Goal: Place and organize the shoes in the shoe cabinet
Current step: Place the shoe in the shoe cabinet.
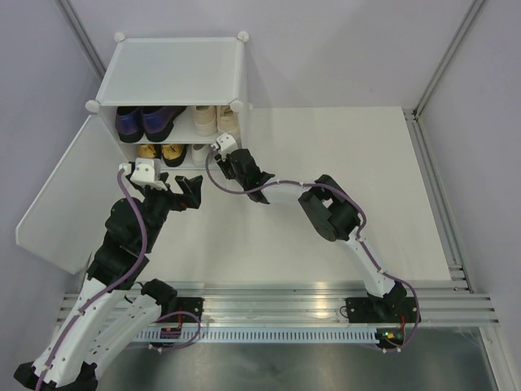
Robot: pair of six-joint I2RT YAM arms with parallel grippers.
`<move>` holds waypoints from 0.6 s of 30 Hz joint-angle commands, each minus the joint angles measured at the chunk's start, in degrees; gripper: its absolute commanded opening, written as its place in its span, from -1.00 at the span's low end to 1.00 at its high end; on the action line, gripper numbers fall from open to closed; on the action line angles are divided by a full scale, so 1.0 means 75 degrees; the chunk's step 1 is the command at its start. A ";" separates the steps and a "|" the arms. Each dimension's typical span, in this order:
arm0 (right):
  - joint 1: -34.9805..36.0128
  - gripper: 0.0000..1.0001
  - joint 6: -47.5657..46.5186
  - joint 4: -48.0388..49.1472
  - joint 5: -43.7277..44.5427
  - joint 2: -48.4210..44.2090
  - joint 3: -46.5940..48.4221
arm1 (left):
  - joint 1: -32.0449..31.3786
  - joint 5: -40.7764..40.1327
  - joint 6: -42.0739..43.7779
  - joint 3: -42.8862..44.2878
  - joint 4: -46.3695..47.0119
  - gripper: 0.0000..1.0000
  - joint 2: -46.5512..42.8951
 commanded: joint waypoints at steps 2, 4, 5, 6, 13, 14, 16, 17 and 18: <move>-0.0165 -0.17 -0.0014 -0.0039 0.0128 0.0150 0.0479 | -0.0036 -0.0041 0.0270 -0.0033 0.0301 0.99 0.0042; -0.0177 -0.17 -0.0037 -0.0098 0.0046 0.0138 0.0468 | -0.0025 -0.0041 0.0270 -0.0045 0.0301 0.99 0.0053; -0.0177 -0.17 -0.0037 -0.0145 0.0011 0.0138 0.0502 | -0.0036 -0.0030 0.0282 -0.0045 0.0301 0.99 0.0042; -0.0165 -0.17 -0.0037 -0.0203 0.0011 0.0115 0.0514 | -0.0036 -0.0041 0.0282 -0.0045 0.0301 0.99 0.0053; -0.0153 -0.15 0.0115 -0.0649 -0.1007 -0.0213 0.0386 | -0.0036 -0.0088 0.0294 -0.0045 0.0289 0.99 0.0077; -0.0107 -0.12 0.0127 -0.0672 -0.1519 -0.0480 0.0188 | -0.0036 -0.0135 0.0305 -0.0033 0.0289 0.99 0.0065; -0.0001 -0.04 -0.0001 -0.0649 -0.1700 -0.0798 -0.0221 | -0.0036 -0.0170 0.0305 -0.0045 0.0289 0.99 0.0030; 0.0069 0.00 -0.0072 -0.0672 -0.2002 -0.1147 -0.0351 | -0.0036 -0.0193 0.0317 -0.0045 0.0312 0.99 0.0018; 0.0197 0.05 -0.0119 -0.0707 -0.2225 -0.1325 -0.0480 | -0.0036 -0.0205 0.0317 -0.0056 0.0301 0.99 0.0007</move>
